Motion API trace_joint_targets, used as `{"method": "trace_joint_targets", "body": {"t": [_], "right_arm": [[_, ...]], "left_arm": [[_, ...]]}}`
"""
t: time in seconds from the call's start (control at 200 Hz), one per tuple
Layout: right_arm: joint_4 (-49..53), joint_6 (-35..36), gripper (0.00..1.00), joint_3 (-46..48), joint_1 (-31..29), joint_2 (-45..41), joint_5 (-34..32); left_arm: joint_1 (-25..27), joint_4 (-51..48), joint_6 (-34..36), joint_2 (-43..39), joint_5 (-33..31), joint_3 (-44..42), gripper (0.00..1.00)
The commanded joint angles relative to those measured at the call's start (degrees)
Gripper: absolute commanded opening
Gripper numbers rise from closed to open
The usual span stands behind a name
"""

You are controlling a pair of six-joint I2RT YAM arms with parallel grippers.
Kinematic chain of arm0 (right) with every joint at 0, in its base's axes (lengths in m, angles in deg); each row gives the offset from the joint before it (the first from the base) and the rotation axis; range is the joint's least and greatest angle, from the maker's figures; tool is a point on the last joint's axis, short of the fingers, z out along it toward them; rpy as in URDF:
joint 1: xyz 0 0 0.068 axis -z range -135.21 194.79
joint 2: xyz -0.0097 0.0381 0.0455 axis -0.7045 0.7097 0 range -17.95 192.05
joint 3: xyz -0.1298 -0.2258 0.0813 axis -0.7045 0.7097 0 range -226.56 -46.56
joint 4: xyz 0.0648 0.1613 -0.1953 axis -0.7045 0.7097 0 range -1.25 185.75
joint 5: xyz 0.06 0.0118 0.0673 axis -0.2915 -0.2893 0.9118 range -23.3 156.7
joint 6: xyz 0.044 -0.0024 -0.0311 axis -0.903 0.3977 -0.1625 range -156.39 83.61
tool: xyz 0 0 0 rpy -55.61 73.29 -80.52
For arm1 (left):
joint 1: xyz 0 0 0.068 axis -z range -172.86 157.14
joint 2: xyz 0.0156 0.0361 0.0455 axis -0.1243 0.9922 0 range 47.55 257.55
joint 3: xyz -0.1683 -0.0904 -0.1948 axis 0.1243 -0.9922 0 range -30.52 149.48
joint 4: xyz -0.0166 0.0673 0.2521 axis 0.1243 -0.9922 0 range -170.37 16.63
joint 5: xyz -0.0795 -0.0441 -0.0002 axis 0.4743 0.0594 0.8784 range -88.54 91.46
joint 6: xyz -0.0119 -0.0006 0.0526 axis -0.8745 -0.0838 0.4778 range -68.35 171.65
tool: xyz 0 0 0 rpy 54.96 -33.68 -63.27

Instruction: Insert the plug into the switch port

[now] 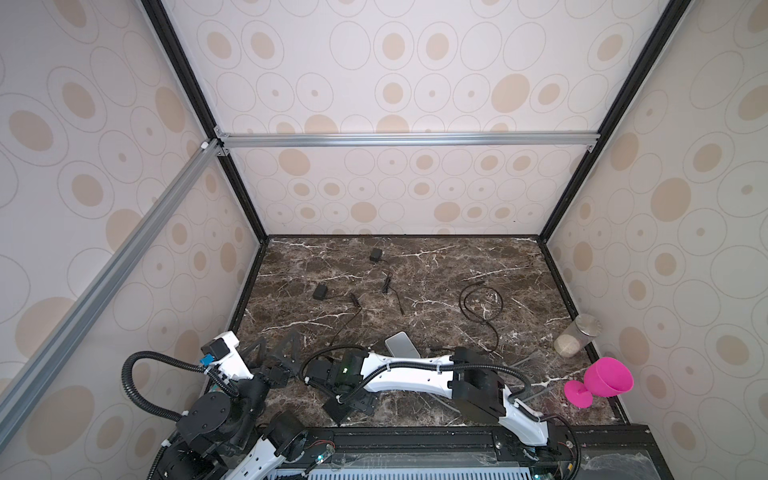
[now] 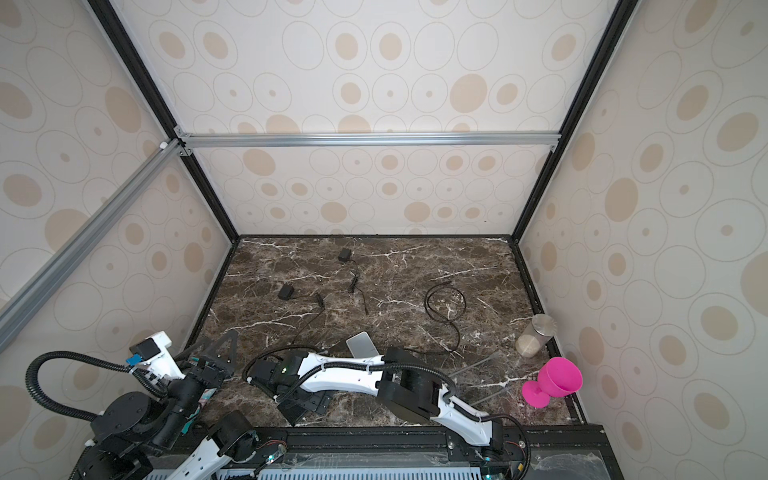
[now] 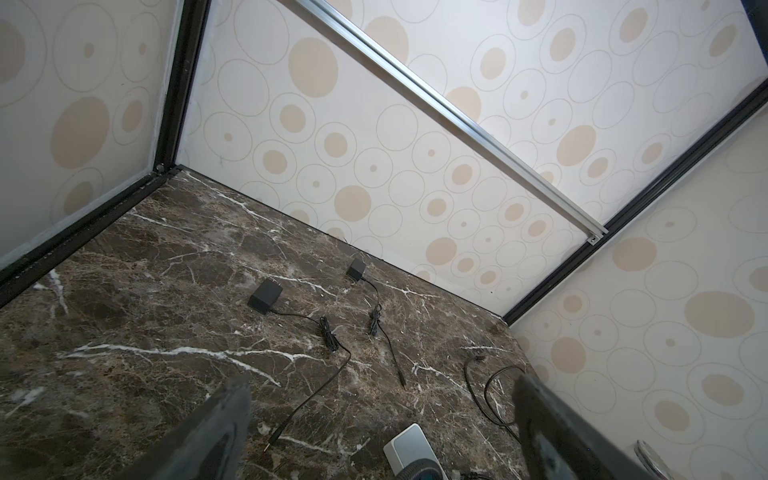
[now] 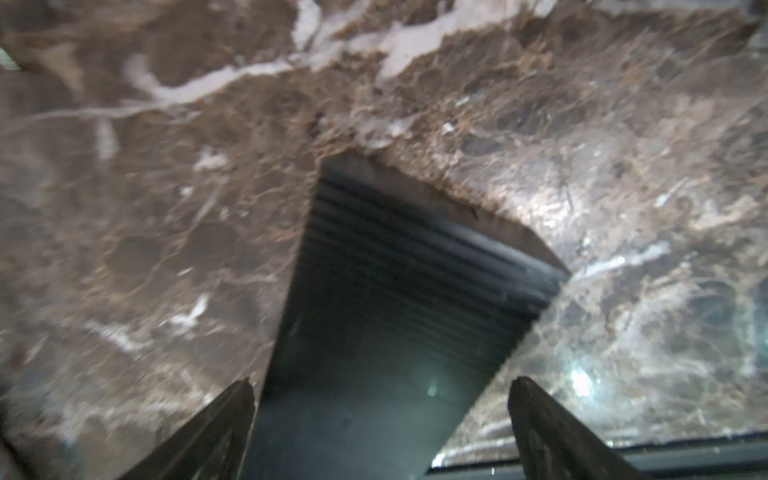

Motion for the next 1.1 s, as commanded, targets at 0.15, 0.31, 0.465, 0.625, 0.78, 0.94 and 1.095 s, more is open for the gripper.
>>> {"method": "trace_joint_targets", "body": {"t": [0.15, 0.31, 0.465, 0.625, 0.78, 0.94, 1.095], "right_arm": [[3.7, -0.9, 0.70, 0.3, 1.8, 0.7, 0.5], [5.3, 4.0, 0.69, 2.9, 4.2, -1.3, -0.7], [5.7, 24.3, 0.65, 0.6, 7.8, -0.6, -2.2], [0.4, 50.0, 0.59, 0.0, 10.0, -0.3, 0.3], [-0.6, 66.3, 0.59, 0.9, 10.0, -1.2, 2.2], [0.4, 74.4, 0.58, 4.6, 10.1, -3.3, 3.4], [-0.5, 76.5, 0.58, 14.5, 12.1, -8.3, 1.3]], "left_arm": [[0.2, -0.5, -0.4, -0.6, -1.2, 0.8, 0.98], [0.1, -0.3, -0.4, -0.6, -1.7, 0.6, 0.98], [0.1, 0.4, 0.1, -0.5, -1.6, 0.2, 0.98], [0.2, 0.6, 0.3, -0.5, -2.1, 0.1, 0.98], [0.1, -0.1, -0.8, -0.5, -3.7, 0.1, 0.98], [0.1, -0.3, -1.4, 0.9, -4.9, 0.2, 0.98], [0.2, 1.5, -1.6, 3.6, -5.7, -0.7, 0.98]]}}
